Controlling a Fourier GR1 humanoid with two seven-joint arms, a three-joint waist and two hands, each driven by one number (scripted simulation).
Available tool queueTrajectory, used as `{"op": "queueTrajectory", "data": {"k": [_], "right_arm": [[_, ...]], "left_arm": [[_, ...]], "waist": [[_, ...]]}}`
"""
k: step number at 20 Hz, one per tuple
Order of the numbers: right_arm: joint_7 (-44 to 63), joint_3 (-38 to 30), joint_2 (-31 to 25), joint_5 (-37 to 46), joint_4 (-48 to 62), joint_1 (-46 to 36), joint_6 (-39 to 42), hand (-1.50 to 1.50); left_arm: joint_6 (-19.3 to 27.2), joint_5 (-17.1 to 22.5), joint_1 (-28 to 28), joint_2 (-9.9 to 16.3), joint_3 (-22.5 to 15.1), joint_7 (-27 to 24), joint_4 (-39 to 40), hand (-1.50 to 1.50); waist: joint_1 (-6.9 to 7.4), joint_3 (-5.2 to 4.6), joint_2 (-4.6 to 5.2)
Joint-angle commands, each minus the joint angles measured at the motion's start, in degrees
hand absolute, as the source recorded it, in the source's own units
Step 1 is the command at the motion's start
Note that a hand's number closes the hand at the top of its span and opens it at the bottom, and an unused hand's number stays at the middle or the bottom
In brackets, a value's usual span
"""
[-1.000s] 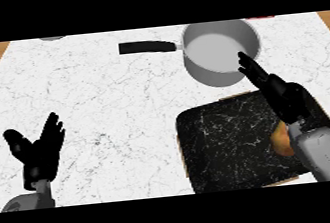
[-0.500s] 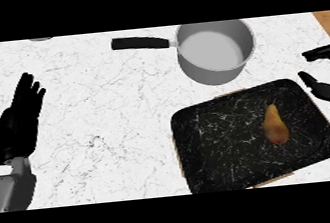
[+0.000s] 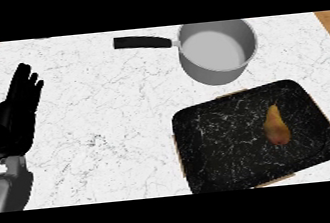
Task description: Pick the pear from the tray and place it in the pot
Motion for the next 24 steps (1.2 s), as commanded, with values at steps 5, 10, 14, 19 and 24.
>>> {"op": "queueTrajectory", "data": {"k": [5, 10, 14, 19, 24], "right_arm": [[11.0, 6.2, -11.3, 6.6, -11.4, 4.4, 8.4, -1.5], [21.5, 13.4, -13.2, 15.1, -21.0, 3.1, 6.7, -1.5], [30.2, 14.8, -16.4, 15.5, -27.1, 4.5, 12.2, -1.5], [44.0, 16.8, -12.0, 15.5, -38.8, 6.1, 13.5, -1.5], [46.5, 19.2, -4.4, 22.0, -38.6, 5.0, 12.9, -1.5]], "left_arm": [[0.9, -1.8, 1.5, -0.6, -0.4, 0.3, -1.6, 0.0], [-0.1, -0.9, 0.1, -1.0, 0.2, 0.0, 0.4, 0.0], [-0.6, -0.7, 0.6, -0.1, 1.2, 1.0, -1.5, 0.0], [1.0, -2.3, 2.0, -3.2, -0.3, 1.4, -2.7, 0.0], [-4.3, -0.6, 1.7, -0.6, 3.5, 0.6, -1.8, 0.0]], "waist": [[-0.88, -0.29, -0.44], [-0.55, -0.33, -0.26], [-0.52, -0.24, -0.33], [-0.61, -0.18, -0.25], [-0.04, -0.15, -0.06]]}}
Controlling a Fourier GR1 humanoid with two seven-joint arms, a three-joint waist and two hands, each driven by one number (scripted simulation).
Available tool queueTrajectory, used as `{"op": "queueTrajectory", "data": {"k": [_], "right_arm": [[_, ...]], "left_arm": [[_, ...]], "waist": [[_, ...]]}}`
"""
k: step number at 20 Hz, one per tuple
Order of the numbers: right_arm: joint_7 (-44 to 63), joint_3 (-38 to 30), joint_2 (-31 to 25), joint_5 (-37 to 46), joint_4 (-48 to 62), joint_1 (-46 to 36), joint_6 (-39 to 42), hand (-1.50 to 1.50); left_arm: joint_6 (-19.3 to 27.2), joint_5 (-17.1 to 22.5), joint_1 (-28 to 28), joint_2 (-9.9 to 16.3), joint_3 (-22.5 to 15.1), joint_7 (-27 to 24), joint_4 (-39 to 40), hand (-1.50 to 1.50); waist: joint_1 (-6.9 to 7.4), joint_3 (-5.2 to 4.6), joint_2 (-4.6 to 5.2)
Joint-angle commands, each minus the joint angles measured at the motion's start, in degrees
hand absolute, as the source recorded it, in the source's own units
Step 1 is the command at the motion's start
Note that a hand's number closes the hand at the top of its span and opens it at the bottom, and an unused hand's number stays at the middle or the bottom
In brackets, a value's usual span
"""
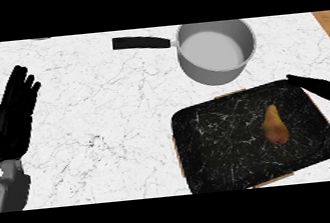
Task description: Pick the pear from the tray and place it in the pot
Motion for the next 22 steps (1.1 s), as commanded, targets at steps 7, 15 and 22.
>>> {"op": "queueTrajectory", "data": {"k": [7, 15, 22], "right_arm": [[6.5, 2.5, 8.1, 11.9, -3.2, 3.0, -0.3, -1.5], [1.9, -0.3, 12.3, 16.9, 6.3, -2.6, 1.9, -1.5], [1.2, -0.4, 16.7, 23.5, 6.7, -1.4, 0.9, -1.5]], "left_arm": [[-0.4, -2.2, -0.4, -0.9, 0.8, 4.2, -3.9, 0.0], [-4.0, -1.4, -2.7, -0.2, 4.7, 3.0, 0.2, 0.0], [0.0, -7.5, -2.8, -6.7, -0.1, 1.7, 0.0, 0.0]], "waist": [[0.15, 0.03, 0.01], [0.36, 0.04, 0.13], [0.12, 0.03, 0.1]]}}
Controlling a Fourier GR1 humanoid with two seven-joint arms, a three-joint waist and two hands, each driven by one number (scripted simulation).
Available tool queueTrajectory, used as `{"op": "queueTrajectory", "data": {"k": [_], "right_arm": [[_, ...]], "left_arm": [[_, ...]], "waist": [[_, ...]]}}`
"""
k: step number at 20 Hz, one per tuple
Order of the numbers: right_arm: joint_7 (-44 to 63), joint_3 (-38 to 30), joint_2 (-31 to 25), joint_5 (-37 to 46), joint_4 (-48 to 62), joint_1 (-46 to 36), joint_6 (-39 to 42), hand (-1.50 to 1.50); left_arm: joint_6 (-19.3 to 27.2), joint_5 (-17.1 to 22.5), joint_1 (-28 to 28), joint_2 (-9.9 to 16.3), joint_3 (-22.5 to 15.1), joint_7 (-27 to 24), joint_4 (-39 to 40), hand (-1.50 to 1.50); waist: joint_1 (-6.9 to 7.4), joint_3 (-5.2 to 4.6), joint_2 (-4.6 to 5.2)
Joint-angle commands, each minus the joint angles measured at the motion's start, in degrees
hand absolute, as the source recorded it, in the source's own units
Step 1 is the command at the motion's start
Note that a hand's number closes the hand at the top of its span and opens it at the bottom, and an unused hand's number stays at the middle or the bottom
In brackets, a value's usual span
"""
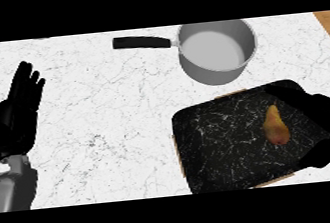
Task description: Pick the pear from the tray and place it in the pot
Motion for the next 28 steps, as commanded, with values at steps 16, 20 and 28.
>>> {"op": "queueTrajectory", "data": {"k": [16, 20, 28], "right_arm": [[-13.8, -0.9, 2.3, 12.6, 8.7, -3.7, -3.0, 1.5], [-17.5, 0.6, 3.9, 16.4, 10.7, 0.9, -7.4, 1.5], [15.5, 15.4, 31.3, 24.2, 7.9, -11.6, -3.1, 1.5]], "left_arm": [[-5.3, 1.2, 0.6, -0.5, 4.3, -3.5, 3.2, 0.0], [-3.3, -0.2, -2.3, -0.1, 4.5, 1.7, 1.1, 0.0], [-3.8, -2.4, -1.7, -2.8, -0.6, -0.2, 0.7, 0.0]], "waist": [[-0.03, -0.02, 0.0], [-0.13, 0.0, -0.02], [6.42, -0.53, 0.63]]}}
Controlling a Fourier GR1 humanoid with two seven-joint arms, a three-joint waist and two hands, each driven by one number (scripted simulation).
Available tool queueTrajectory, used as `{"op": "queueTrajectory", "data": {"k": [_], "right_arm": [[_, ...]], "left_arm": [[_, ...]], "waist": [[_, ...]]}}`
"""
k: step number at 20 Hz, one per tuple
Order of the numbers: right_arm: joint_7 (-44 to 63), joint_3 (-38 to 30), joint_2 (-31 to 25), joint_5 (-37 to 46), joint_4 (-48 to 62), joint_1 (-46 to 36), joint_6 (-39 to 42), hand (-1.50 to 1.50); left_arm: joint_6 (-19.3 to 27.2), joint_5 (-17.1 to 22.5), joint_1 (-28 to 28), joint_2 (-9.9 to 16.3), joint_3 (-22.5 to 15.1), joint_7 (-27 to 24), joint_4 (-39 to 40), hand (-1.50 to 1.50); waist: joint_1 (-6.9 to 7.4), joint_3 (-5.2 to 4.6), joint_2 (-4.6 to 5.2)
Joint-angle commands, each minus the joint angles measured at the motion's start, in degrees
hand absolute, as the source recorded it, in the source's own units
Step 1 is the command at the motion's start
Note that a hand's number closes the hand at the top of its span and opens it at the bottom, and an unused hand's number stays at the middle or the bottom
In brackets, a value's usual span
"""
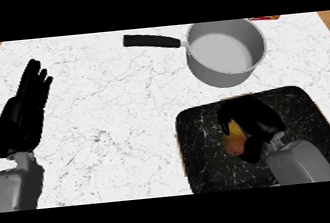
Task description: Pick the pear from the tray and place it in the pot
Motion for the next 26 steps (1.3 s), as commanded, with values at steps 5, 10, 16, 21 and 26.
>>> {"op": "queueTrajectory", "data": {"k": [5, 10, 16, 21, 26], "right_arm": [[25.9, 11.9, 11.6, -1.2, 4.1, -9.0, -6.2, 1.5], [39.5, 14.2, 11.8, -3.8, -0.1, -16.0, -20.5, 1.5], [55.9, 17.9, 11.8, 4.7, 0.5, -28.8, -35.1, 1.5], [70.8, 19.8, 11.8, 8.1, 5.0, -40.0, -42.1, 1.5], [78.2, 20.1, 11.8, 9.1, 10.8, -46.7, -42.8, 1.5]], "left_arm": [[-1.2, -0.1, -2.8, -0.9, -2.3, -0.4, 0.4, 0.0], [-1.1, -0.2, -2.3, -1.9, -3.1, 0.1, 1.6, 0.0], [-0.5, -0.5, -3.4, -1.5, -2.3, 0.1, 2.2, 0.0], [-0.5, -0.5, -3.8, -1.0, -1.5, -0.1, 3.2, 0.0], [-1.4, 0.3, -2.0, 0.0, -0.7, -0.3, 1.4, 0.0]], "waist": [[5.01, 0.97, 1.15], [4.7, 1.07, 0.36], [4.3, 0.86, 0.15], [3.38, 0.87, 0.48], [2.36, 0.94, 0.33]]}}
